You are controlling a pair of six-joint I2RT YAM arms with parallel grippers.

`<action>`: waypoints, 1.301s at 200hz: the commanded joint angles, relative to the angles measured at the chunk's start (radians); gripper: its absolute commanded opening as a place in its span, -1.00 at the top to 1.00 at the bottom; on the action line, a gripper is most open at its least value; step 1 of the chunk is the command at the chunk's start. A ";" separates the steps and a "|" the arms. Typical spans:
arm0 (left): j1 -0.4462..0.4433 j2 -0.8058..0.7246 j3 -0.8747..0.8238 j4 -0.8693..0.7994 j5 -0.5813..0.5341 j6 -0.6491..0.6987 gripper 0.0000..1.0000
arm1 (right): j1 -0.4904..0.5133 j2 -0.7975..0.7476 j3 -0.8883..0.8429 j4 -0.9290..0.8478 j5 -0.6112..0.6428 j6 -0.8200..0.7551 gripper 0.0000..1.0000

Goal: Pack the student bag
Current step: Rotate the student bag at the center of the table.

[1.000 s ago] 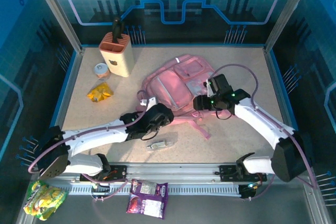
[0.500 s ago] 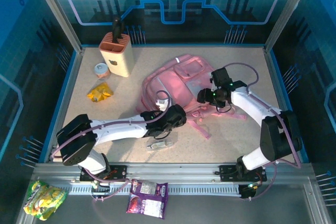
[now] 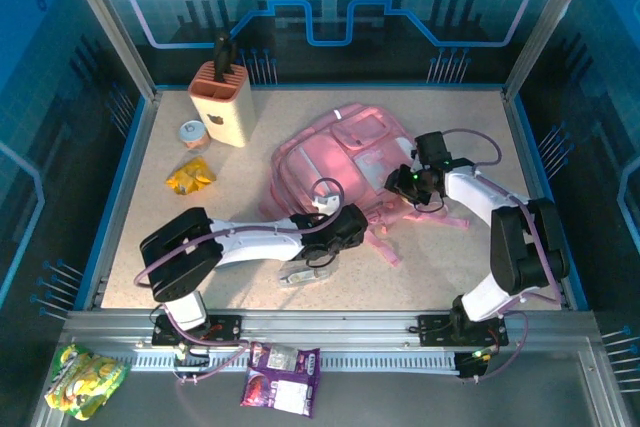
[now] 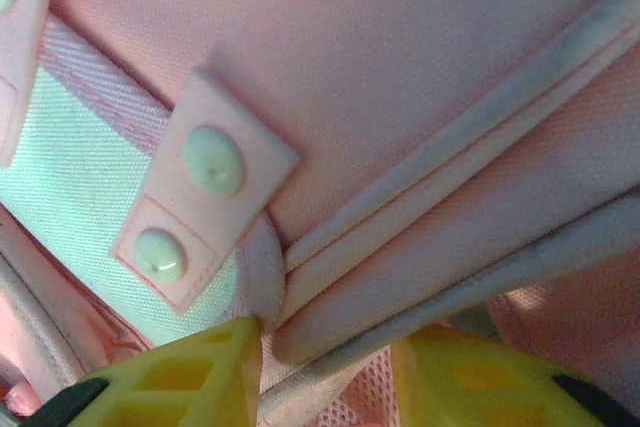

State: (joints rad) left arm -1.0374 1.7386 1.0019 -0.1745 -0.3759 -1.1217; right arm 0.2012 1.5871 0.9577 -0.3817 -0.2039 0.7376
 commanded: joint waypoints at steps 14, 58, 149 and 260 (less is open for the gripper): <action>-0.001 0.036 0.015 -0.041 0.003 -0.007 0.14 | -0.031 0.010 -0.044 0.135 -0.007 0.071 0.28; 0.026 0.054 0.002 -0.055 0.011 0.004 0.23 | -0.036 -0.016 -0.073 0.179 -0.054 0.114 0.81; 0.180 0.029 -0.006 -0.067 -0.039 0.168 0.24 | -0.067 -0.281 -0.182 0.257 -0.190 0.271 1.00; 0.113 -0.241 0.051 -0.246 -0.098 0.286 -0.22 | 0.116 -0.505 -0.373 0.458 -0.002 0.546 1.00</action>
State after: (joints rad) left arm -0.8455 1.5677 1.0317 -0.3412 -0.4431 -0.8062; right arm 0.2974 1.0847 0.6262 -0.0238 -0.2398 1.2095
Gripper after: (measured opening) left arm 0.601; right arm 0.063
